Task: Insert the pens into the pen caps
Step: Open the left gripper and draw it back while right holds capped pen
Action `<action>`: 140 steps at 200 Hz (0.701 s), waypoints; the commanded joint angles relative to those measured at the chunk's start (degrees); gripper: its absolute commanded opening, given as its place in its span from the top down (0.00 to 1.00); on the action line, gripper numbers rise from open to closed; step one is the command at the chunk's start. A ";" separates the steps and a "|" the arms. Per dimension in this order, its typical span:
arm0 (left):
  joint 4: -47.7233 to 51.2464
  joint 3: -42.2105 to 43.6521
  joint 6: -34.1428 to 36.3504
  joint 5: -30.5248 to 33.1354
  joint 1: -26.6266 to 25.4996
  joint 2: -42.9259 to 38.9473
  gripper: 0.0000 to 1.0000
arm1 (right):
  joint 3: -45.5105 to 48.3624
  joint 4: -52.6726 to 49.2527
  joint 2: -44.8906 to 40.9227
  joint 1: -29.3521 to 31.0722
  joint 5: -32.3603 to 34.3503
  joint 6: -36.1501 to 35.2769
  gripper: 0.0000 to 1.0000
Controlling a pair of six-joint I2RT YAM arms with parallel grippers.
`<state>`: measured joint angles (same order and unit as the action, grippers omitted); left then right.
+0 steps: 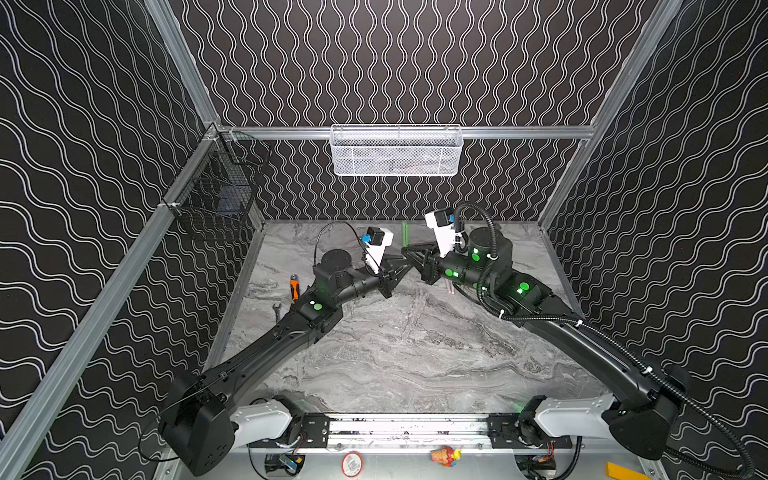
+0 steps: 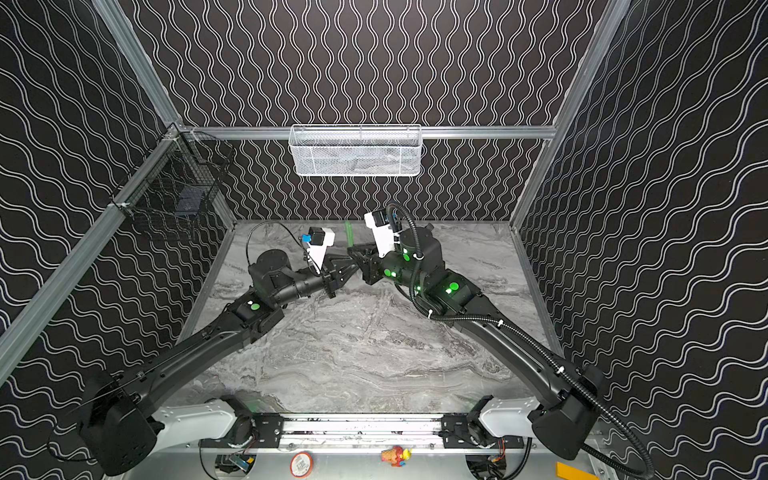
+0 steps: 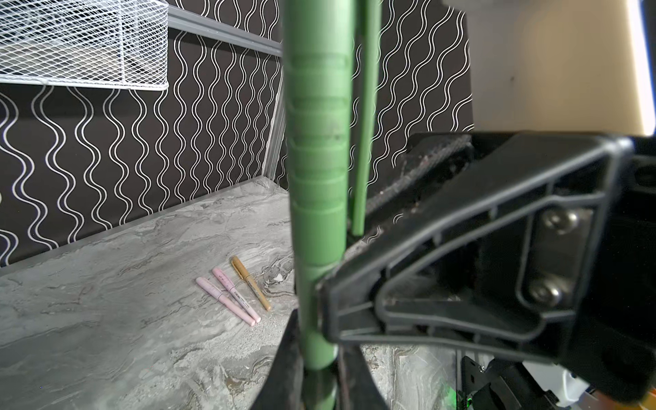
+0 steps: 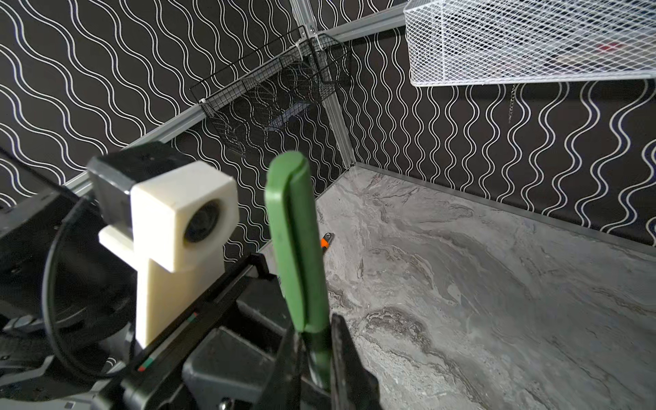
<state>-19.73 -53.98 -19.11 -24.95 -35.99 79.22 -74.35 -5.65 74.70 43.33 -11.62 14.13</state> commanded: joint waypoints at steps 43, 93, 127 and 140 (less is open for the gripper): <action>-1.30 -0.01 0.54 1.81 -0.02 -0.79 0.46 | -0.13 3.65 -0.01 0.16 2.11 3.27 0.91; -3.49 1.59 1.28 1.01 -0.10 -3.62 0.29 | -1.67 3.90 0.67 -1.46 0.99 5.55 0.90; -1.65 1.89 2.06 5.60 -0.06 -5.54 0.27 | -2.05 1.98 0.79 -4.42 1.83 5.72 0.90; -0.86 2.57 2.12 10.51 -0.12 -6.95 0.27 | -1.40 0.75 1.27 -6.55 1.82 6.05 0.90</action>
<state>-20.56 -52.14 -18.09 -21.82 -36.07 73.80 -75.77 -3.55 75.37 39.20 -10.57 19.05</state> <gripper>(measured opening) 0.728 0.129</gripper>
